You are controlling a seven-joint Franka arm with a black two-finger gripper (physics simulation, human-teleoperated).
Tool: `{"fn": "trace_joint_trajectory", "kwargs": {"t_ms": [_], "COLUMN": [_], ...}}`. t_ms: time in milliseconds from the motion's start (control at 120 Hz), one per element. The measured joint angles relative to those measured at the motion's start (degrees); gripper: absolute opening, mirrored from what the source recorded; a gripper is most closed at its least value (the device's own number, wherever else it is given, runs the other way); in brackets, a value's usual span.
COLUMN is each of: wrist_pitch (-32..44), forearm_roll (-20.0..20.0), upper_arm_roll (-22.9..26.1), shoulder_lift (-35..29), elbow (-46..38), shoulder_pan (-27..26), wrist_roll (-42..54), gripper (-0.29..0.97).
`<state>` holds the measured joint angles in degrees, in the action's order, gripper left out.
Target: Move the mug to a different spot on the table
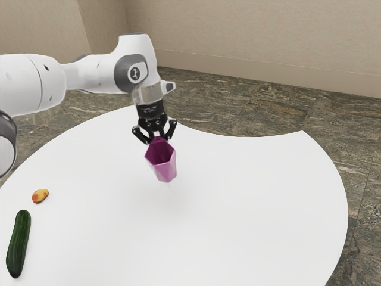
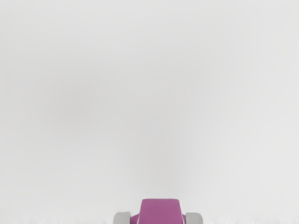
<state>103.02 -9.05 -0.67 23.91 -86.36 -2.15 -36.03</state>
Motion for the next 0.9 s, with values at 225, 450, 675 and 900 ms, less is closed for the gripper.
{"fn": "trace_joint_trajectory", "kwargs": {"t_ms": [225,450,675,900], "wrist_pitch": [-14.34,-20.29,-24.2,-26.15], "forearm_roll": [-8.96,-14.22,-15.23,-14.41], "upper_arm_roll": [-0.17,-0.1,0.43,0.6], "shoulder_lift": [7.34,14.59,24.17,29.23], "elbow": [12.62,23.77,38.76,43.83], "shoulder_pan": [7.84,11.68,14.36,14.24], "wrist_roll": [1.44,1.83,-1.8,-9.71], "gripper": [-0.05,-0.05,-0.05,-0.06]}}
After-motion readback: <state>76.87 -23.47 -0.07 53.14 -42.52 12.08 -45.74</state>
